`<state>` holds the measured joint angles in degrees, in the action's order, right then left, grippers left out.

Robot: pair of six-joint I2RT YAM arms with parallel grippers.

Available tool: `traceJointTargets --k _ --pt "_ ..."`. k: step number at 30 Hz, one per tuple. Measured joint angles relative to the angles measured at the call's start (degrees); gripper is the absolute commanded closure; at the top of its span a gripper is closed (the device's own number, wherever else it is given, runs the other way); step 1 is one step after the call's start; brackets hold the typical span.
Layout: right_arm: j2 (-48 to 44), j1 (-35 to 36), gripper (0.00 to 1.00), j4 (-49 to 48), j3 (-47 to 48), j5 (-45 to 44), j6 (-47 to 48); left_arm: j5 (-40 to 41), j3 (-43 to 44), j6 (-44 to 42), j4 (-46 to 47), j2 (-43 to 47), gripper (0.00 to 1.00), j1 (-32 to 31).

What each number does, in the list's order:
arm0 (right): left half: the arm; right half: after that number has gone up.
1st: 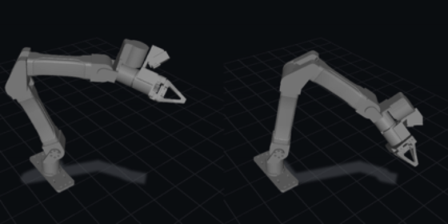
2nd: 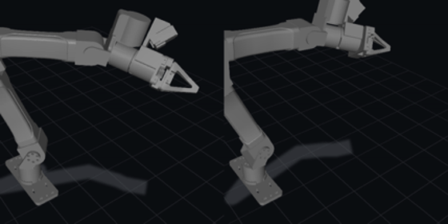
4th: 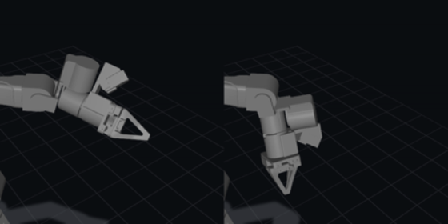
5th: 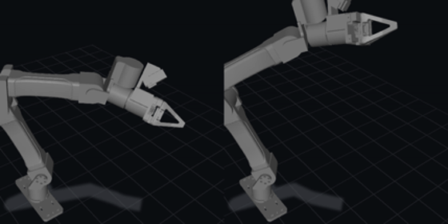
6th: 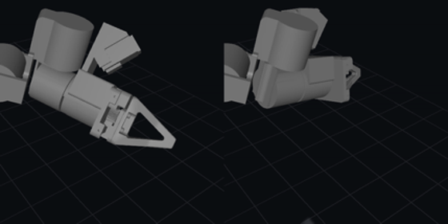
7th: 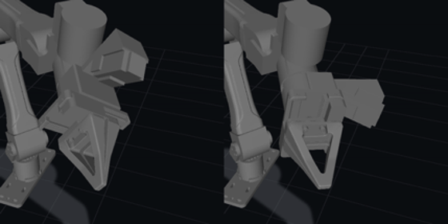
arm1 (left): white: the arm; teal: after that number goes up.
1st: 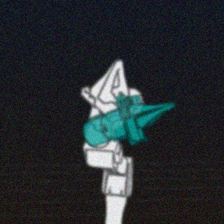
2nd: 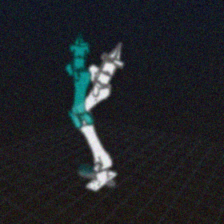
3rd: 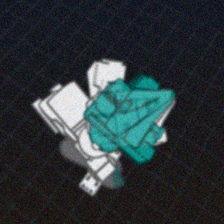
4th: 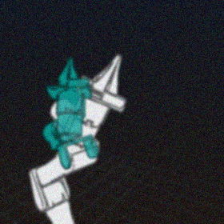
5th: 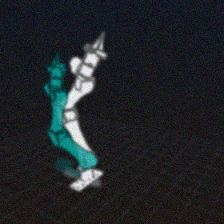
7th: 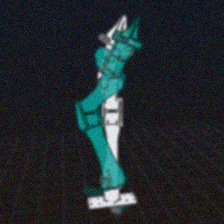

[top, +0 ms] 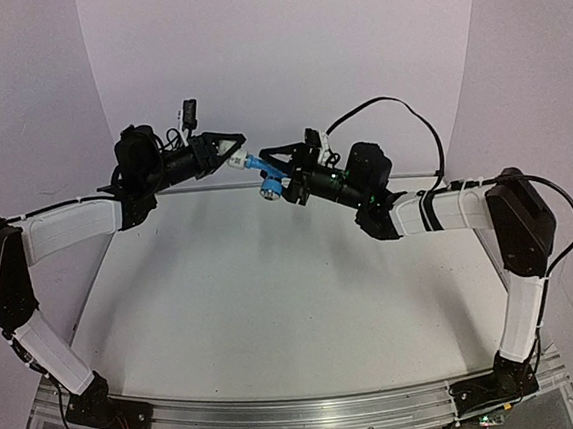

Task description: Install the water faucets

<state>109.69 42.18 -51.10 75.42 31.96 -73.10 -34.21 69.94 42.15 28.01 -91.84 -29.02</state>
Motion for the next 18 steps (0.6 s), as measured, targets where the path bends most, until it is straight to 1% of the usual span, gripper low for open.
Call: traceJointTargets --k 3,5,8,15,18 --pt "-6.02 0.34 0.08 11.27 -2.86 -2.59 15.83 -0.53 -0.05 5.84 -1.44 -0.72 1.0 0.97" --pt "-10.28 1.36 0.07 18.38 -3.24 -6.23 30.24 -1.66 -0.05 10.49 -1.91 -1.51 1.0 2.2" --pt "-13.84 3.27 0.03 26.59 -3.25 -11.92 50.55 -3.74 -0.05 16.22 -1.45 -2.1 1.0 3.1" --pt "-14.77 8.42 0.02 36.93 -4.03 -24.35 96.96 -6.69 -0.35 21.75 -3.58 -2.76 1.0 3.64" --pt "-14.75 9.86 0.02 38.72 -4.2 -29.75 111.01 -7.09 -0.4 22.89 -4.2 -2.76 1.0 3.7"
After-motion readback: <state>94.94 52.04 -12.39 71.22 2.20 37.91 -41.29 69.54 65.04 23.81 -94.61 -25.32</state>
